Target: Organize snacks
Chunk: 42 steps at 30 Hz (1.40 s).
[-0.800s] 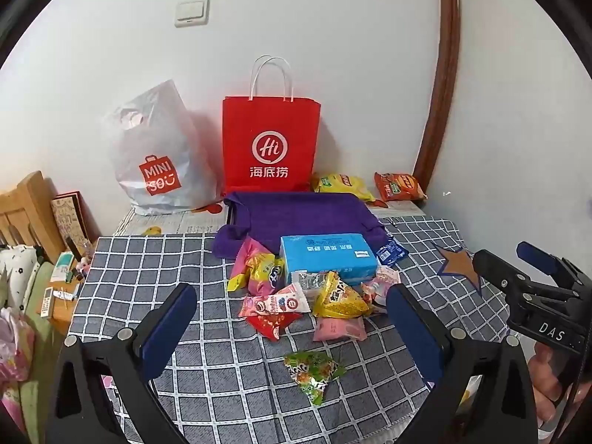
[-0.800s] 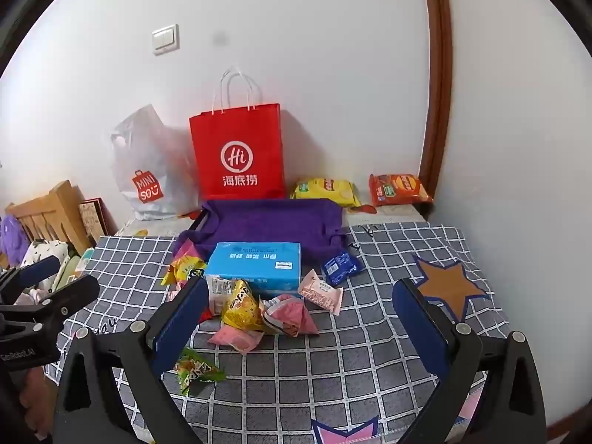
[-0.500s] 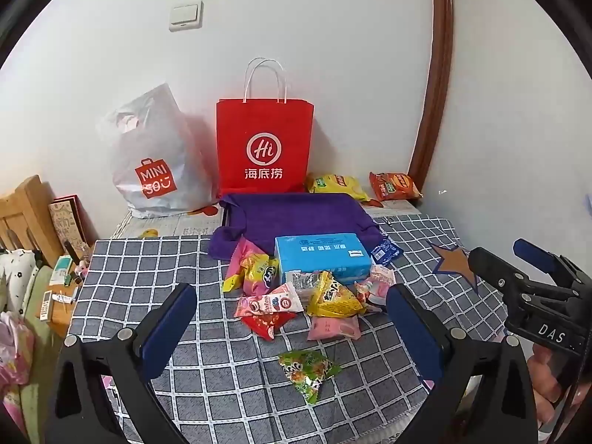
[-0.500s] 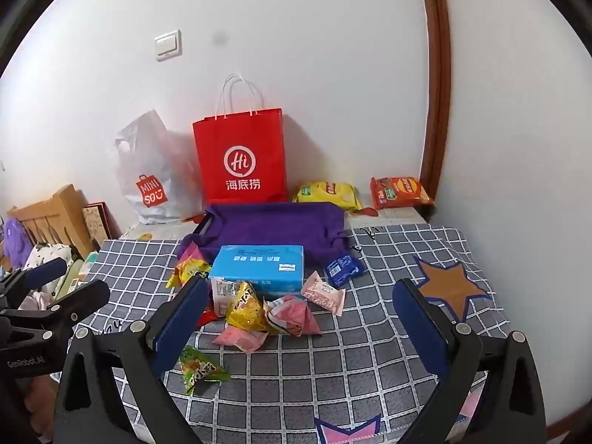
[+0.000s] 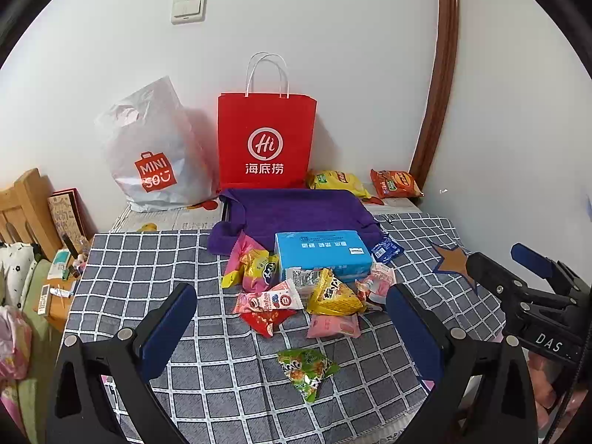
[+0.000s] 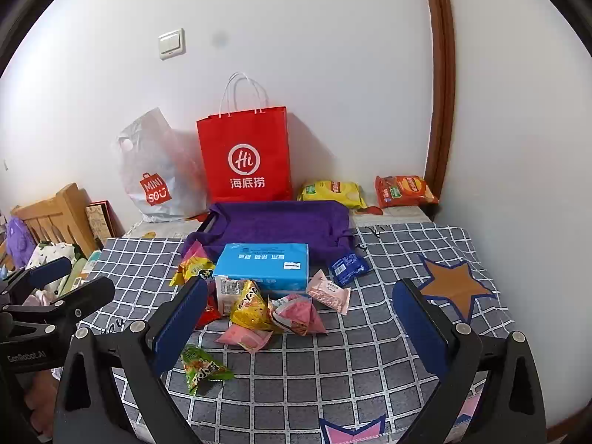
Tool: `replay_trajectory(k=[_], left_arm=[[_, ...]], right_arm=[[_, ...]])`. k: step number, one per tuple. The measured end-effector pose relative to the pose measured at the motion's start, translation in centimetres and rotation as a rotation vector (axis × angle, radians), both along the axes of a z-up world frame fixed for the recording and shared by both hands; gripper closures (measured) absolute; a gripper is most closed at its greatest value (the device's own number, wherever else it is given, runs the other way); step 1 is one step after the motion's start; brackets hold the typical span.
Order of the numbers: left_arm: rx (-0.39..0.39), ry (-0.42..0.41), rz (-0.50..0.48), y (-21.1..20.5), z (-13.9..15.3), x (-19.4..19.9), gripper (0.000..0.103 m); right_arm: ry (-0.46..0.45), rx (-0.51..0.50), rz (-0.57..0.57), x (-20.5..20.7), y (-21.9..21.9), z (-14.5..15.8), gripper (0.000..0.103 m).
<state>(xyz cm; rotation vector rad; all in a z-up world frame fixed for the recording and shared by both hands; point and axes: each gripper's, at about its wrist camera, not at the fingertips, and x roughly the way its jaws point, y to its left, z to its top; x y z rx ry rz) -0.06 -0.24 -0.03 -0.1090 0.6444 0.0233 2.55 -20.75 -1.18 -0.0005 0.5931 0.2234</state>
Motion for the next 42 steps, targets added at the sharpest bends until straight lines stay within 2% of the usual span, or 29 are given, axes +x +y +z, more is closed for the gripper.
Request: replay_trajectory(k=[36, 42], left_arm=[[-0.012, -0.015, -0.048, -0.3, 0.6, 0.8, 0.001], [-0.041, -0.003, -0.048, 0.3, -0.2, 1.3, 0.001]], right_arm=[[0.004, 0.023, 0.004, 0.9, 0.8, -0.3, 0.004], [0.008, 0.014, 0.012, 1.2, 1.0, -0.7, 0.004]])
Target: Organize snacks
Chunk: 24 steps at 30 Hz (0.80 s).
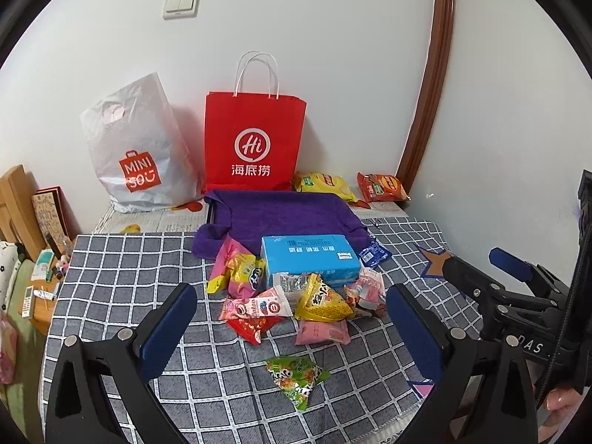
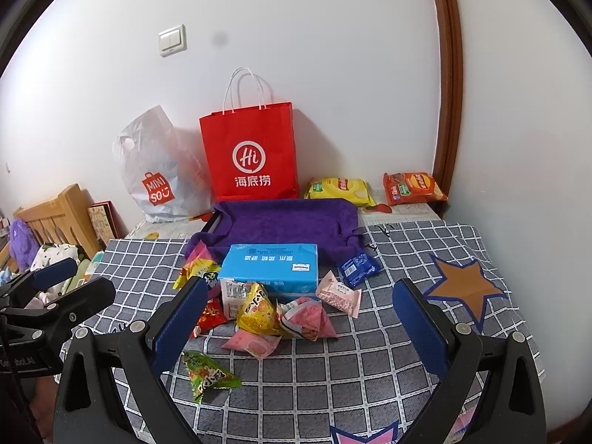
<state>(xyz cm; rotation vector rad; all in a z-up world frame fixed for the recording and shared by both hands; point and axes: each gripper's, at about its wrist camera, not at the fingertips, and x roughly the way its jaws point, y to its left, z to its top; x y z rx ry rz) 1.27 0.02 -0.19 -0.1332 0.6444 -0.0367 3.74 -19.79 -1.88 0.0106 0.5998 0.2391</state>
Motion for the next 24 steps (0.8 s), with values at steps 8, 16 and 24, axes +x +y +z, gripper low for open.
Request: replay_trajectory(k=[8, 16, 24], left_arm=[[0.022, -0.008, -0.002, -0.2, -0.4, 0.2, 0.001], [0.018, -0.001, 0.008, 0.2, -0.8, 1.3, 0.001], [0.032, 0.016, 0.003, 0.4, -1.3, 3.0, 0.001]], right_arm=[[0.009, 0.017, 0.0, 0.3, -0.1, -0.3, 0.004], [0.017, 0.017, -0.012, 1.1, 0.1, -0.7, 0.004], [-0.002, 0.013, 0.001, 2.6, 0.2, -0.8, 0.004]])
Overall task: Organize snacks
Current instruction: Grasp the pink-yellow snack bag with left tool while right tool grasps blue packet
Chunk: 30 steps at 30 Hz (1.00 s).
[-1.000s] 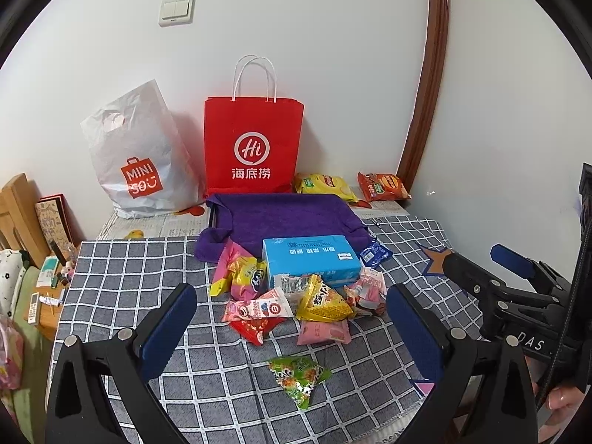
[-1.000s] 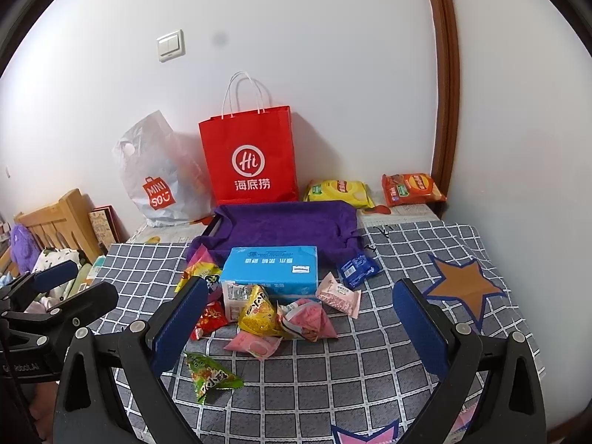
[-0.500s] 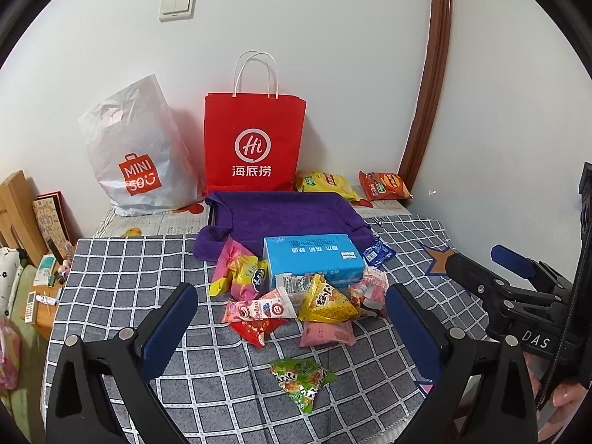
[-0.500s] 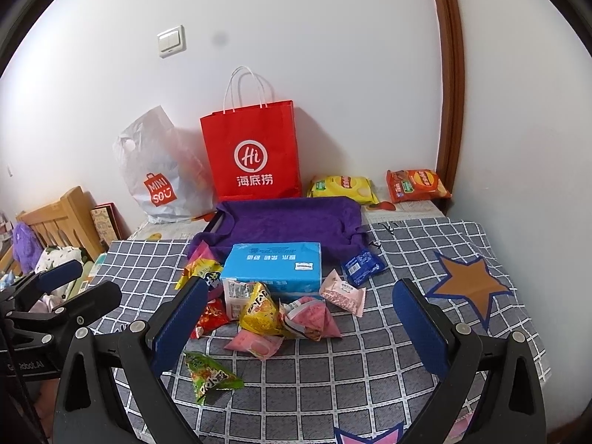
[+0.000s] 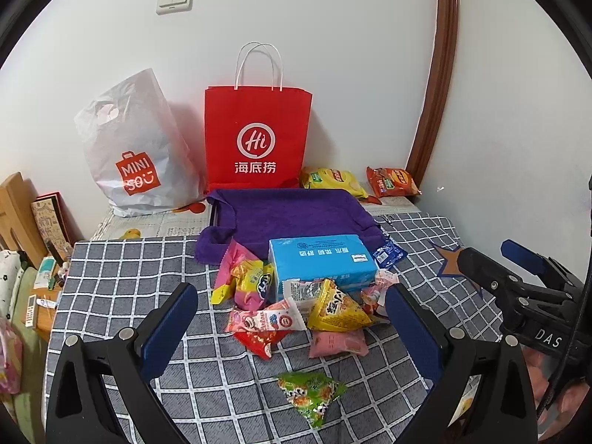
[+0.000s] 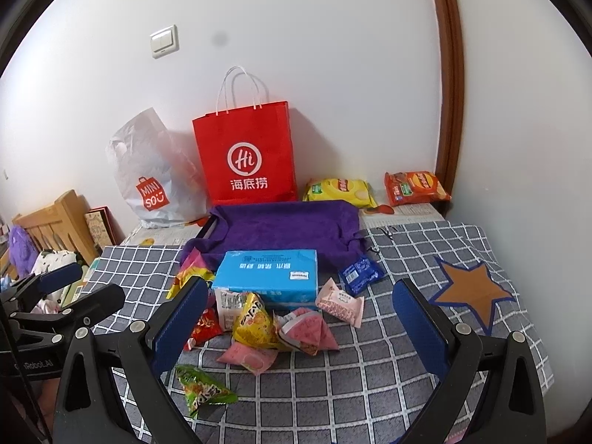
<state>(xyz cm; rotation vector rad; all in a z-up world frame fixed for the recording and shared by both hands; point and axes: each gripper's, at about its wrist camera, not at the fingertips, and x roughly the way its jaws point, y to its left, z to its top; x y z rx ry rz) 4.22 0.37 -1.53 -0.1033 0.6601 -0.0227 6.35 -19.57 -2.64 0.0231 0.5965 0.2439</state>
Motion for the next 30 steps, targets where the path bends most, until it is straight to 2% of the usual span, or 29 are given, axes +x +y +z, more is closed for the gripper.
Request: replay_trajectory(k=[11, 16, 20, 23, 30], left_arm=[[0.004, 0.038, 0.026, 1.6, -1.7, 3.4, 0.001], [-0.014, 0.082, 0.057, 3.4, -3.8, 5.1, 0.002], [-0.057, 0.136, 0.073, 4.8, -5.9, 6.5, 0.002], [-0.059, 0.162, 0.085, 5.5, -7.0, 7.1, 0.002], [-0.085, 0.203, 0.116, 7.0, -9.0, 9.4, 0.002]], right_arm=[[0.024, 0.019, -0.009, 3.6, -1.3, -1.6, 0.004], [0.063, 0.009, -0.008, 5.6, -1.8, -3.8, 0.004], [0.102, -0.043, -0.026, 7.2, -1.7, -6.4, 0.005], [0.132, -0.081, -0.033, 8.5, -1.8, -8.1, 0.014], [0.188, -0.108, -0.051, 12.6, -2.6, -11.3, 0.023]])
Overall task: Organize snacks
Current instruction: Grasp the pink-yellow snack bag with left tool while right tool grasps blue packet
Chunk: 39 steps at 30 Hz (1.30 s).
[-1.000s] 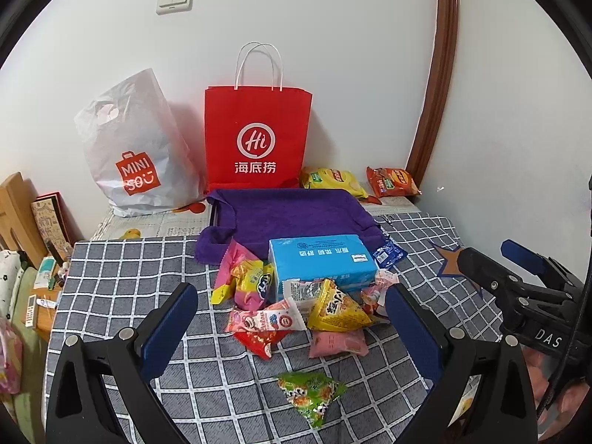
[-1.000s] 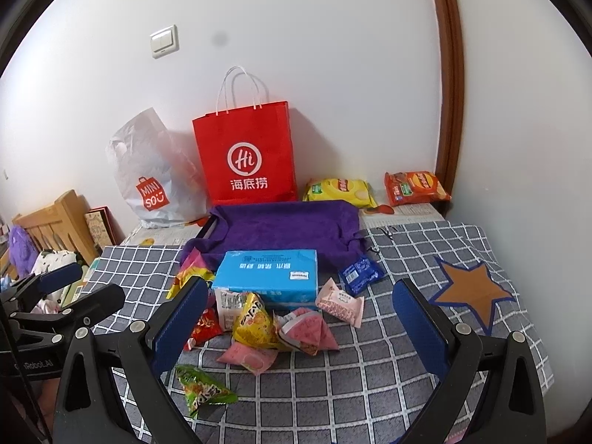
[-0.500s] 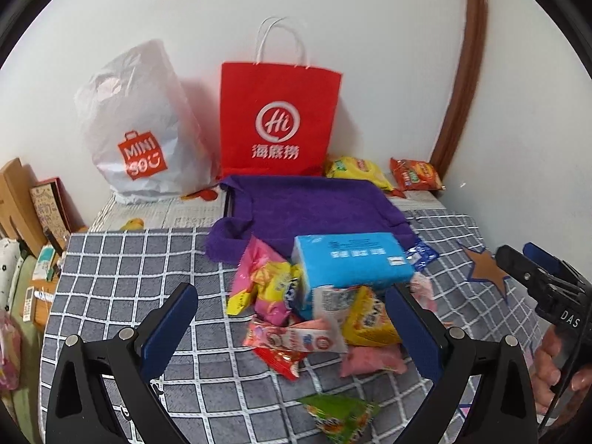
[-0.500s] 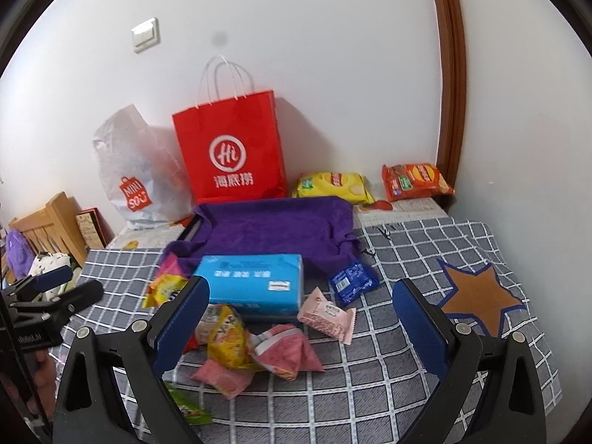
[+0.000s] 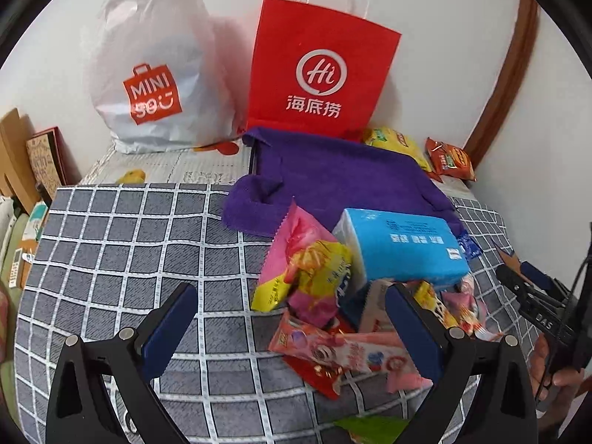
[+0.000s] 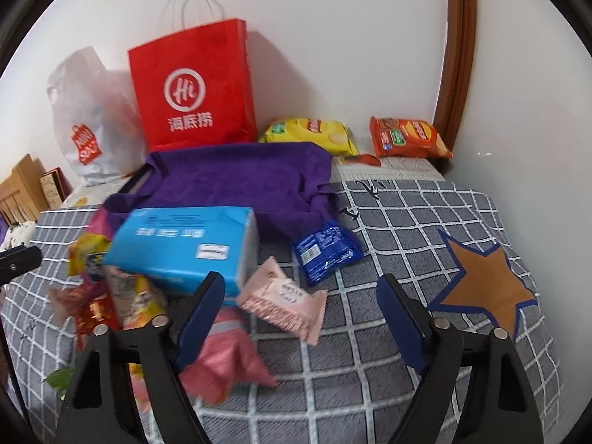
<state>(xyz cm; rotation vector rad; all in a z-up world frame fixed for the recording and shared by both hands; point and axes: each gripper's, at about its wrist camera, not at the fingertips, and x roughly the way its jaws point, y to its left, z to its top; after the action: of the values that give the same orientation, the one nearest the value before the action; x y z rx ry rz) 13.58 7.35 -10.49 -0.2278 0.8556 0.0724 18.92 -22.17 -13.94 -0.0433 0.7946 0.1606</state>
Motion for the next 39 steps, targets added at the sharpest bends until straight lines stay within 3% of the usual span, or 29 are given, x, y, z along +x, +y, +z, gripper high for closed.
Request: replay_trajectory(k=[7, 14, 22, 28, 31, 35, 39], left_arm=[[0.015, 0.038, 0.002, 0.7, -1.4, 2.8, 0.002], [-0.037, 0.063, -0.017, 1.1, -2.2, 4.5, 0.002], [-0.047, 0.075, -0.035, 0.6, -3.0, 5.7, 0.002], [-0.054, 0.081, -0.044, 0.3, -3.4, 6.0, 0.002], [-0.037, 0.093, -0.043, 0.1, -3.8, 6.3, 0.002], [-0.048, 0.103, -0.042, 0.2, -4.0, 6.6, 0.002], [-0.054, 0.119, -0.022, 0.5, -4.5, 7.1, 0.009]], right_arm=[[0.072, -0.015, -0.023, 4.4, -1.5, -2.6, 0.027], [0.119, -0.13, 0.047, 8.7, -1.5, -4.5, 0.027], [0.204, -0.105, 0.126, 9.7, -1.1, -7.5, 0.027], [0.181, -0.11, 0.134, 10.0, -0.7, -7.8, 0.027], [0.156, -0.115, 0.14, 9.7, -0.7, -7.5, 0.043], [0.123, -0.132, 0.159, 9.0, -0.4, -7.2, 0.049], [0.088, -0.11, 0.181, 8.2, -0.4, -6.4, 0.056]])
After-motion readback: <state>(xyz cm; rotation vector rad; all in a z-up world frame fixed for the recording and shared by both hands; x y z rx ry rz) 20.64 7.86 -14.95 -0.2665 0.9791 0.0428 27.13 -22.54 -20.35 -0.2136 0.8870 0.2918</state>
